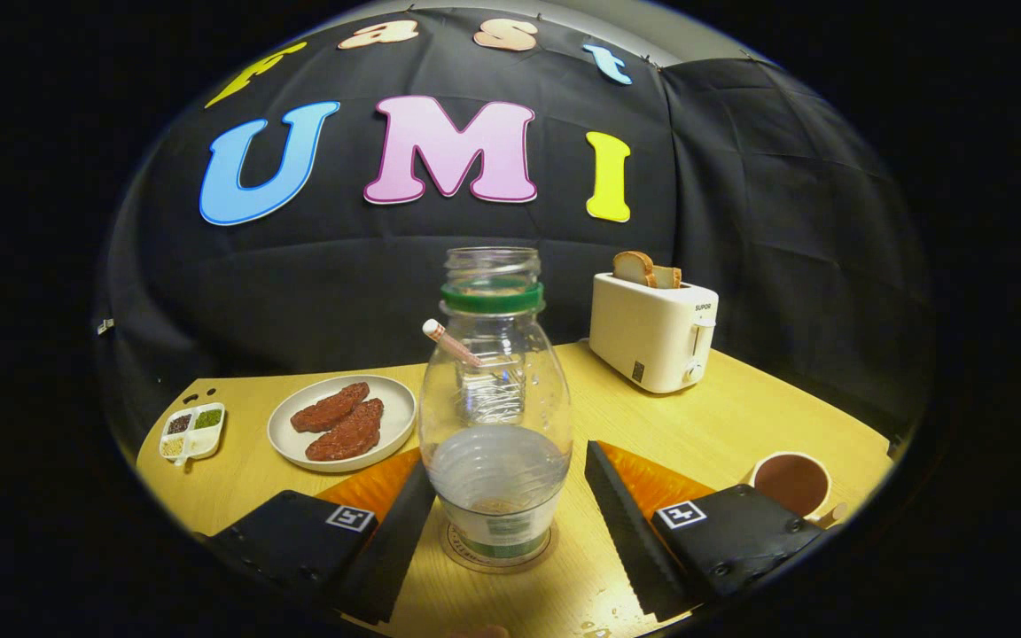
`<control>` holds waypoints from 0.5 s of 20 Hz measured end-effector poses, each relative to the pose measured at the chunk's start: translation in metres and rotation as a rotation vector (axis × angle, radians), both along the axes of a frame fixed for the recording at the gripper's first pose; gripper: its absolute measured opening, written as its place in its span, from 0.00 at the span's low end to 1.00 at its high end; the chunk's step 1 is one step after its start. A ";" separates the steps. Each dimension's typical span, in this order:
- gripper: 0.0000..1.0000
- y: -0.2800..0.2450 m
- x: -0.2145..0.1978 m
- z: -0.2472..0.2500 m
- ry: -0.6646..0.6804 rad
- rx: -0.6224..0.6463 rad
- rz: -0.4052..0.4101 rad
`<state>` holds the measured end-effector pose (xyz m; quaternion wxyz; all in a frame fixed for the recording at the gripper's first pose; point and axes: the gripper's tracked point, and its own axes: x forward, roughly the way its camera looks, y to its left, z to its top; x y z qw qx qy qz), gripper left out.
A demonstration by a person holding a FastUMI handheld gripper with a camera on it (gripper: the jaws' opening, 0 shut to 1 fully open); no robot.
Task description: Take the bottle from table, then pour the juice into the cup, finally place the bottle on the coaster
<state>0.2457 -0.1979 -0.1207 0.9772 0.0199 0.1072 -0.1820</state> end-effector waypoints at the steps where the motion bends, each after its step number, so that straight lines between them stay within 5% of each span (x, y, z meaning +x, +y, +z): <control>1: 0.99 0.002 -0.004 0.000 0.005 -0.005 0.003; 10: 0.98 0.043 -0.039 -0.014 0.071 -0.072 0.056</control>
